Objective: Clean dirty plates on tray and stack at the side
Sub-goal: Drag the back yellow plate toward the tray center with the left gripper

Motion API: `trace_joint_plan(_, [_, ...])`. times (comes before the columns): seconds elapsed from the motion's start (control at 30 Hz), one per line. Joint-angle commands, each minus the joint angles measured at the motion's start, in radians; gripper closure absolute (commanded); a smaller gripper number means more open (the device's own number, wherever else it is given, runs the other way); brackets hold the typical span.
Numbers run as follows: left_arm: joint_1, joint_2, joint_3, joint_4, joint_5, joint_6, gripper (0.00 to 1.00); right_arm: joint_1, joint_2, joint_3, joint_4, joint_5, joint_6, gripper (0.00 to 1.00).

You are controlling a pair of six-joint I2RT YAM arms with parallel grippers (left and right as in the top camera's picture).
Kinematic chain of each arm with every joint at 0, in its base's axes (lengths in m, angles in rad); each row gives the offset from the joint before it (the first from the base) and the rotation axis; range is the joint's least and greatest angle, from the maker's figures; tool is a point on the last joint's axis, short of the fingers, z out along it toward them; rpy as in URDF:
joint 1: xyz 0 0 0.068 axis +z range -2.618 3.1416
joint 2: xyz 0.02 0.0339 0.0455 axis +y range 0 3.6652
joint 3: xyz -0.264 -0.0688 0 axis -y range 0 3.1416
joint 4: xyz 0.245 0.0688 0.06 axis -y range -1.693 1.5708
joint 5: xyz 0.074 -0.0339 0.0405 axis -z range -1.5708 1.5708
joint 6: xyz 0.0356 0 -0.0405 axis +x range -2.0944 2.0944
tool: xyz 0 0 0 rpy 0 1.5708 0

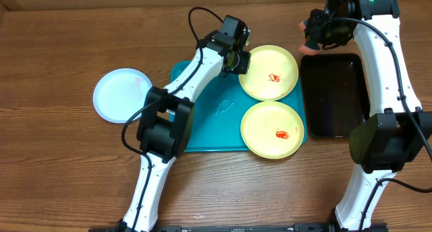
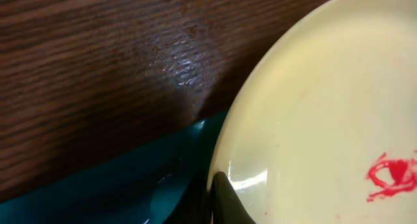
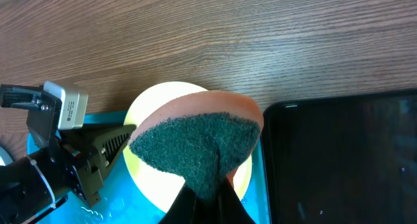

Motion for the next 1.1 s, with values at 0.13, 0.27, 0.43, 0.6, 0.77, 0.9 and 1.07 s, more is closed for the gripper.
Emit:
trace_joint_plan(0.13, [0.089,0.032,0.165,-0.353,-0.206,-0.212,0.96,0.013,-0.019,0.013,0.008,-0.03,-0.005,0.96])
trace_joint_plan(0.27, [0.138,0.032,0.181,-0.521,-0.198,-0.254,0.96,0.047,-0.016,-0.002,0.031,-0.039,0.036,0.96])
trace_joint_plan(0.43, [0.172,0.033,0.117,-0.616,-0.164,-0.278,0.96,0.117,0.015,-0.006,0.058,-0.043,0.101,0.96])
trace_joint_plan(0.6, [0.167,0.033,0.042,-0.607,-0.105,-0.272,0.96,0.217,0.085,-0.006,0.074,-0.044,0.107,0.96])
trace_joint_plan(0.77, [0.176,0.033,0.018,-0.588,-0.095,-0.263,0.96,0.306,0.167,-0.006,0.087,-0.043,0.106,0.96])
trace_joint_plan(0.9, [0.195,0.033,0.018,-0.587,-0.09,-0.263,0.96,0.34,0.214,-0.006,0.093,-0.038,0.106,0.96])
trace_joint_plan(1.07, [0.219,0.033,0.018,-0.581,-0.062,-0.246,0.96,0.365,0.257,-0.009,0.094,-0.035,0.101,0.96])
